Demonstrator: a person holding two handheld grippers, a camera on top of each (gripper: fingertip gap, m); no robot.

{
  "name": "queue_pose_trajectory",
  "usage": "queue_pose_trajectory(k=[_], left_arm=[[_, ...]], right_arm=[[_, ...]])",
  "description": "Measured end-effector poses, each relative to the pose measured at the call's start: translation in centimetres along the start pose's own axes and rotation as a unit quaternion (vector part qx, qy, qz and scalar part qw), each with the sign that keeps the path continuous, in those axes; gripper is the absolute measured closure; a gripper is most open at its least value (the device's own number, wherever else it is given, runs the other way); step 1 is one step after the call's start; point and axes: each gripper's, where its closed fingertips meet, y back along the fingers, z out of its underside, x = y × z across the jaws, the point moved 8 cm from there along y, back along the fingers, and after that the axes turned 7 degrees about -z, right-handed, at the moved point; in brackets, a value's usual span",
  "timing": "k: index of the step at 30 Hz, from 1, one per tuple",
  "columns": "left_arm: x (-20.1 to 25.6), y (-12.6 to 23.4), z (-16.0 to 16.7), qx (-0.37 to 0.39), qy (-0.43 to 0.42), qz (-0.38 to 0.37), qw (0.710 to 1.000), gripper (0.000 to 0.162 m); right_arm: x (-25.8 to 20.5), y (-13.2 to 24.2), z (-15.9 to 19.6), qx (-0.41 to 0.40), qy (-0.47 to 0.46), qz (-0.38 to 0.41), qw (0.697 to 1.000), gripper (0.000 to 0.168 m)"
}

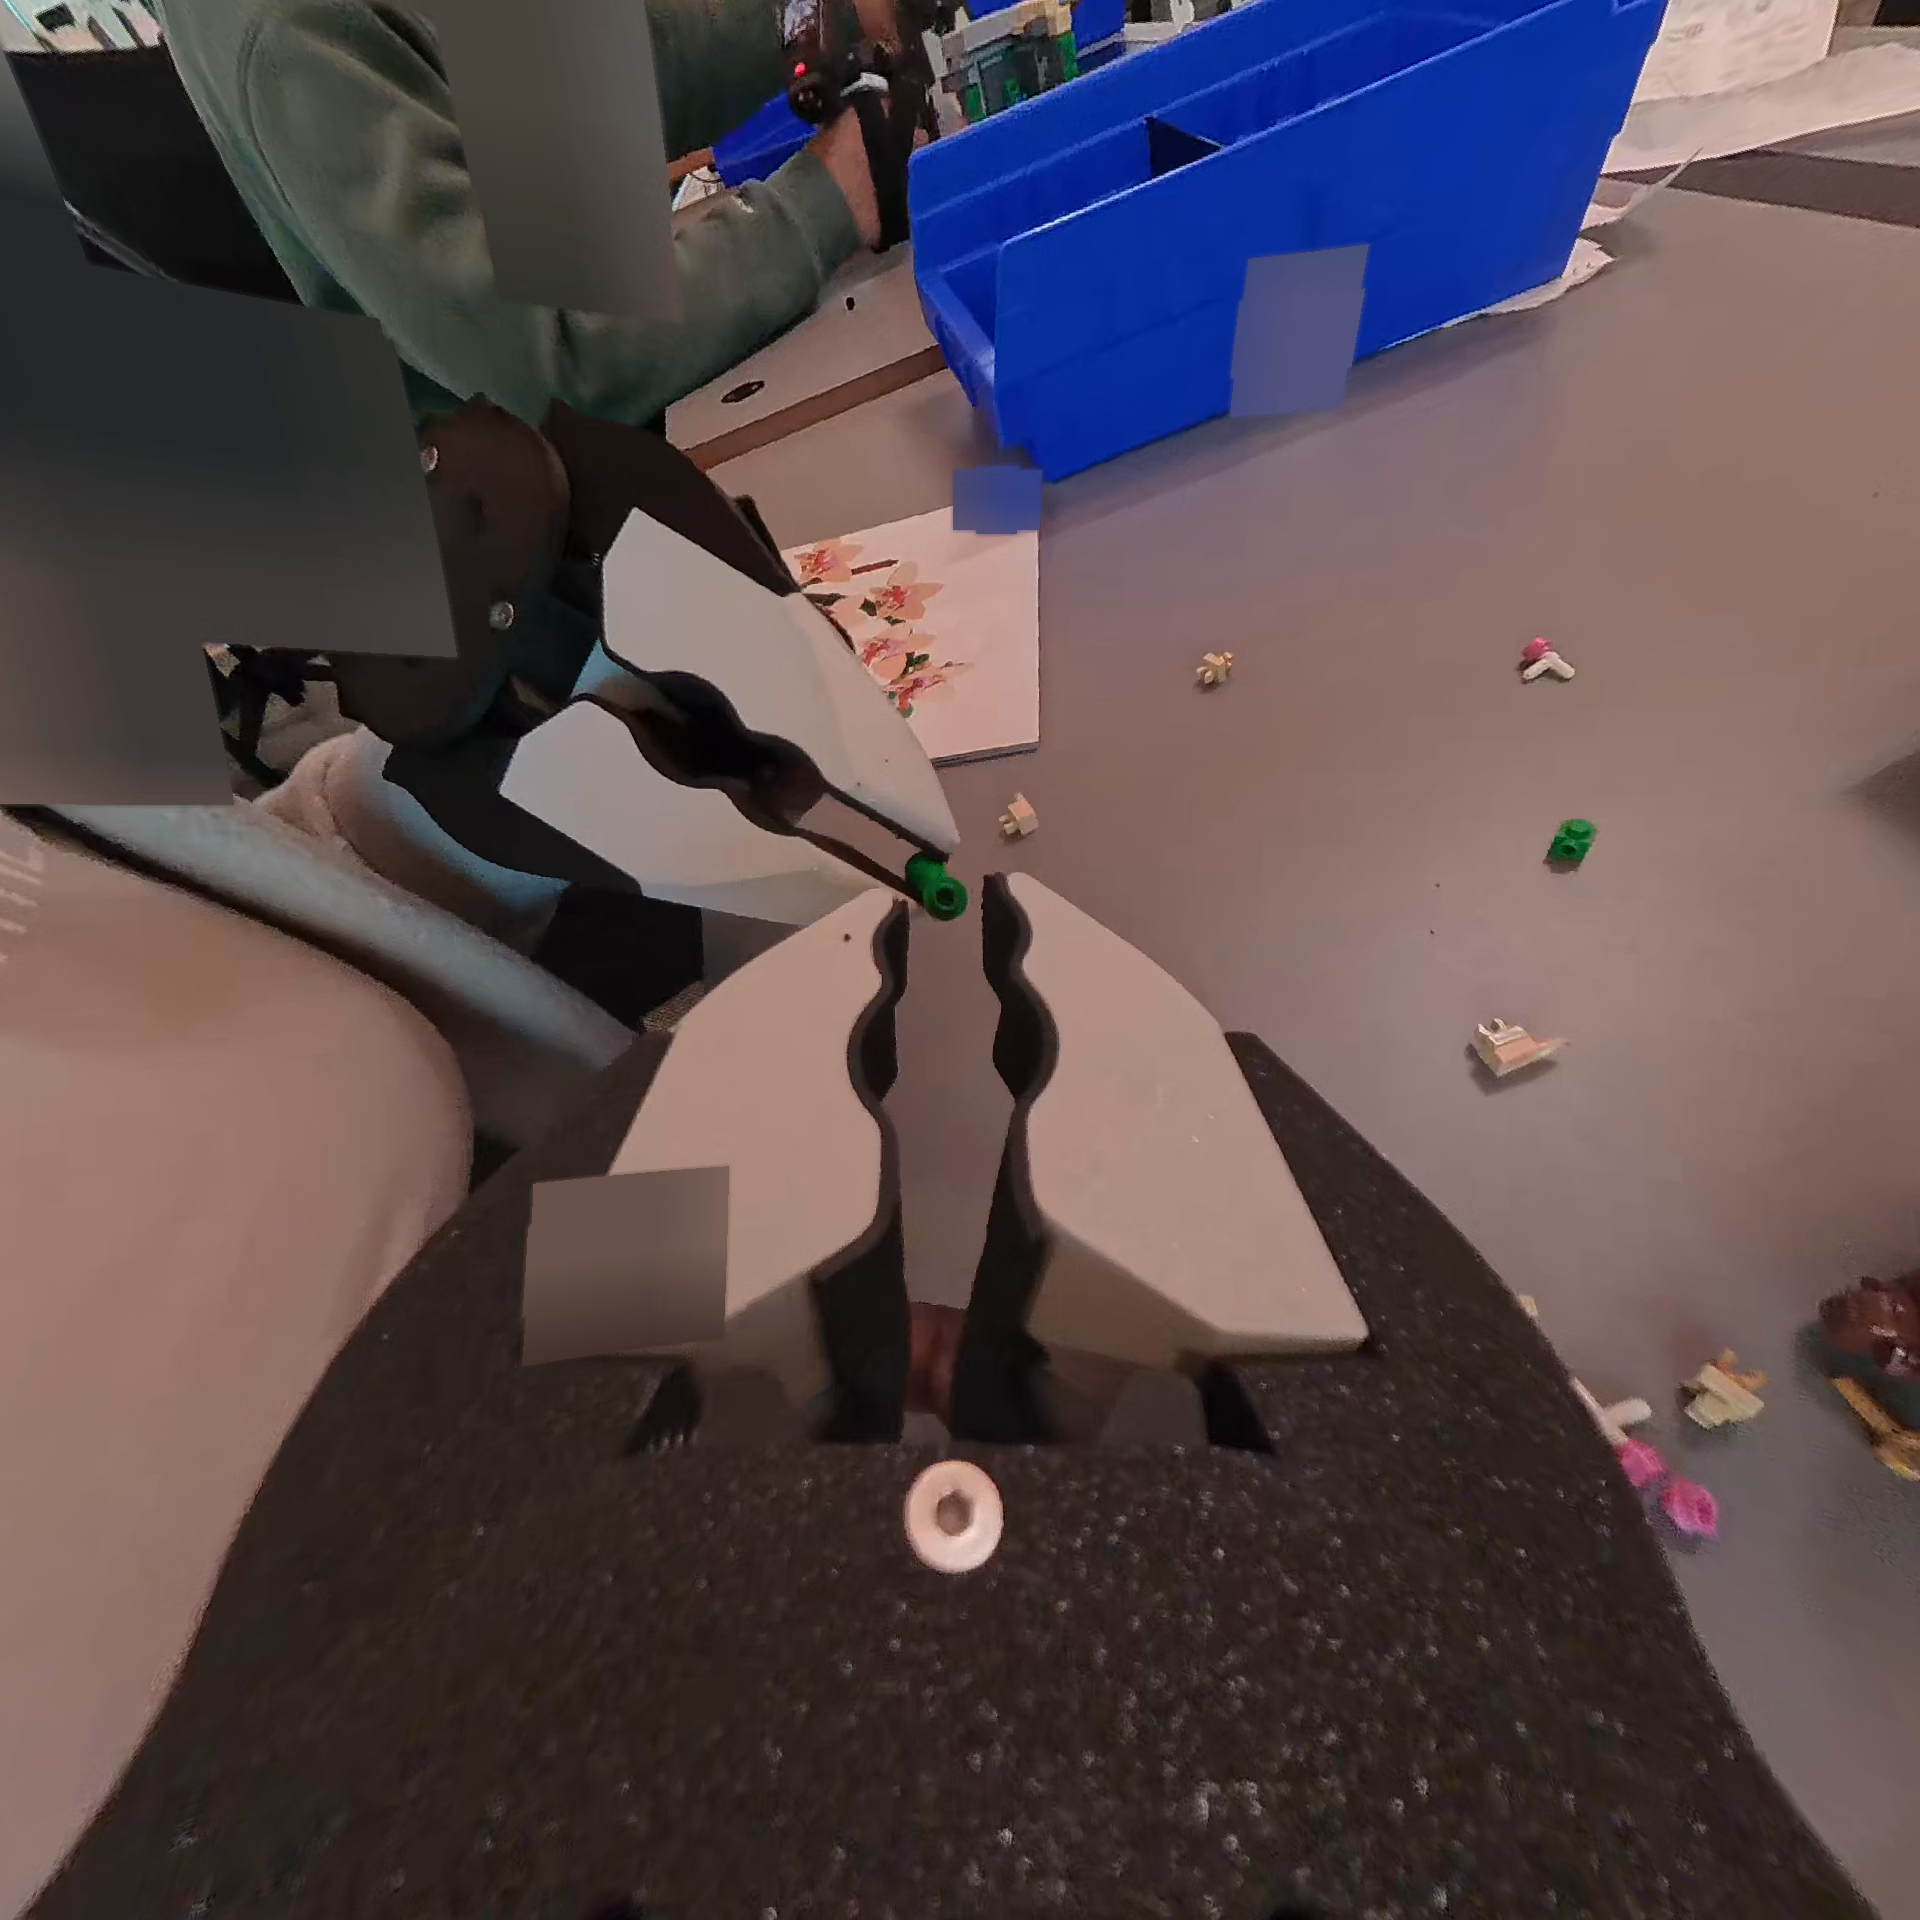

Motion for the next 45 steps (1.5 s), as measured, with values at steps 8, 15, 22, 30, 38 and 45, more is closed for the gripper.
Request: queue_pose_trajectory(k=[8, 15, 22, 30, 38, 45], left_arm=[[0.9, -0.9, -1.1, 0.006, -0.026, 0.042, 0.999, 0.155], [1.3, -1.8, -1.3, 0.007, -0.015, 0.056, 0.998, 0.131], [2.1, -2.9, -1.3, -0.007, -0.055, 0.079, 0.995, 0.138], [2.3, -3.4, -1.1, -0.025, -0.102, 0.054, 0.993, 0.146], [3.0, -4.5, -0.8, -0.085, -0.161, -0.014, 0.983, 0.156], [4.1, -4.5, -0.8, -0.139, -0.151, -0.014, 0.979, 0.156]], right_arm=[[-0.3, 1.5, 1.0, -0.005, 0.027, -0.007, 1.0, 0.161], [-0.4, 2.1, 1.2, -0.024, 0.057, 0.028, 0.998, 0.162], [-0.8, 2.0, 1.4, -0.073, 0.076, 0.054, 0.993, 0.162], [-0.7, 2.4, 1.4, -0.043, 0.033, 0.029, 0.998, 0.162], [-0.8, 2.0, 1.7, -0.069, 0.076, 0.128, 0.986, 0.162], [-2.0, 1.7, 2.9, -0.1, 0.119, 0.197, 0.968, 0.164]])
